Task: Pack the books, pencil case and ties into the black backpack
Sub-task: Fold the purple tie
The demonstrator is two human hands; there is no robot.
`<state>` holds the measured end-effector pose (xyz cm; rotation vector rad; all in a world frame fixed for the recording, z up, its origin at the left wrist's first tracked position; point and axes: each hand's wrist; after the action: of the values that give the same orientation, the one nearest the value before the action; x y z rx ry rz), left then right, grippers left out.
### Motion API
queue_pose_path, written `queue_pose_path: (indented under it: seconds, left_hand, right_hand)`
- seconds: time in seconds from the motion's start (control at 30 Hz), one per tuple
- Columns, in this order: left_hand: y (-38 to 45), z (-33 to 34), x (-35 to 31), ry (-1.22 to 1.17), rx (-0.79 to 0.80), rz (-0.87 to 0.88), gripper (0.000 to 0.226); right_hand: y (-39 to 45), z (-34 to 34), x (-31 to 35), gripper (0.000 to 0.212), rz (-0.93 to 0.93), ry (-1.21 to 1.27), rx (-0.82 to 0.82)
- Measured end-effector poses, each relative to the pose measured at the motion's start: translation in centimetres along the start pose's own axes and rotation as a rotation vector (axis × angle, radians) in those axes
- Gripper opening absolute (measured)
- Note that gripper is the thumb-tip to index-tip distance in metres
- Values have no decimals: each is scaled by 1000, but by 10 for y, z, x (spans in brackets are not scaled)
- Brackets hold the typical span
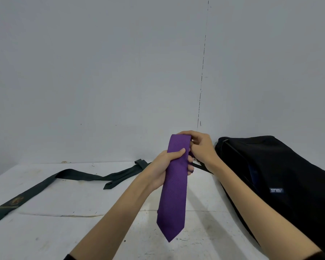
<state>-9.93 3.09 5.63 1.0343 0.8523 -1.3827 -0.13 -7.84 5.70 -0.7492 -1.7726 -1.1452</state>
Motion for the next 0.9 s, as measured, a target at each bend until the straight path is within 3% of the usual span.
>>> queue_pose_path:
  seconds: [0.33, 0.6, 0.9]
  left_hand:
    - [-6, -17, 14, 191, -108, -17, 19]
    - [-1, -12, -4, 199, -171, 233, 15]
    - [13, -9, -19, 74, -206, 256, 11]
  right_hand:
    - [7, -7, 10, 36, -40, -46, -21]
    - [0, -3, 3, 23, 113, 56, 49]
    - [-17, 0, 7, 19, 261, 265, 186]
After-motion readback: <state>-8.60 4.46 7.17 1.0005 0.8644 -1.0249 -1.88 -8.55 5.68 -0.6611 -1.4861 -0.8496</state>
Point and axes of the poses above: each hand's wrist, its own y-axis towards the middle knuckle, its own z-axis out of the palm, x = y × z, and after that the axes turned 3 degrees about z, right-handed
